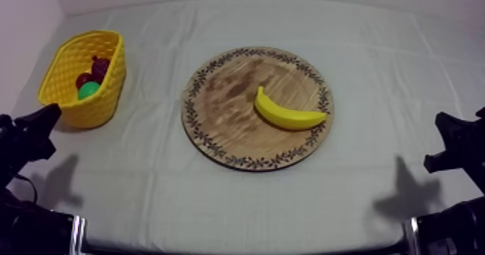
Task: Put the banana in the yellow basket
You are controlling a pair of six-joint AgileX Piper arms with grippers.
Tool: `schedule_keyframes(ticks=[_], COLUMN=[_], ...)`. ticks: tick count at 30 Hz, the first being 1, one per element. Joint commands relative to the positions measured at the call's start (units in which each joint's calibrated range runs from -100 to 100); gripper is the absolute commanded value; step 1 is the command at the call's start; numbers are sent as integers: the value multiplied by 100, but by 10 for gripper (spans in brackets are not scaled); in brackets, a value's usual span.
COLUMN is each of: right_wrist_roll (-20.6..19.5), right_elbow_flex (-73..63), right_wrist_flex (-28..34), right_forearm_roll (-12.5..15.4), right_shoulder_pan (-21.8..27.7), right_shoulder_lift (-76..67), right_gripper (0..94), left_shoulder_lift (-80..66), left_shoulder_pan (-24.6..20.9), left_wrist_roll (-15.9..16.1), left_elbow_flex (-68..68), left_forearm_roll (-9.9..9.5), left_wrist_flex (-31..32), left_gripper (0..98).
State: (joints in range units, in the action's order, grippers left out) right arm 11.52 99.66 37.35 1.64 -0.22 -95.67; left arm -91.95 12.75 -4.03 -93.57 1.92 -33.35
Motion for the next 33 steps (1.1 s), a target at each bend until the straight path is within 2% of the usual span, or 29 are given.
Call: schedule_keyframes(ticks=[1,6,12,18,27,31,33], right_wrist_roll=[-1,2,3,3,3,3,3], right_elbow_flex=[1,1,1,1,1,1,1], right_wrist_flex=[-1,-1,-1,-1,-1,-1,-1], right_forearm_roll=[-1,-1,-1,-1,-1,-1,-1], right_shoulder_pan=[-1,-1,-1,-1,-8,-8,-8], right_shoulder_lift=[0,0,0,0,0,0,0], right_gripper=[3,3,3,3,3,3,3], left_shoulder_lift=[761,2297,3999,5450,7280,8086,8478], left_shoulder_pan=[27,110,232,538,1155,1476,1634], left_wrist_roll=[337,576,724,784,686,554,378], left_elbow_flex=[401,1621,3391,4904,6793,7621,8055], left_forearm_roll=[161,302,335,333,266,229,176], left_wrist_flex=[-13,-478,-1482,-2189,-3018,-3357,-3512], left_gripper=[0,0,0,0,0,0,0])
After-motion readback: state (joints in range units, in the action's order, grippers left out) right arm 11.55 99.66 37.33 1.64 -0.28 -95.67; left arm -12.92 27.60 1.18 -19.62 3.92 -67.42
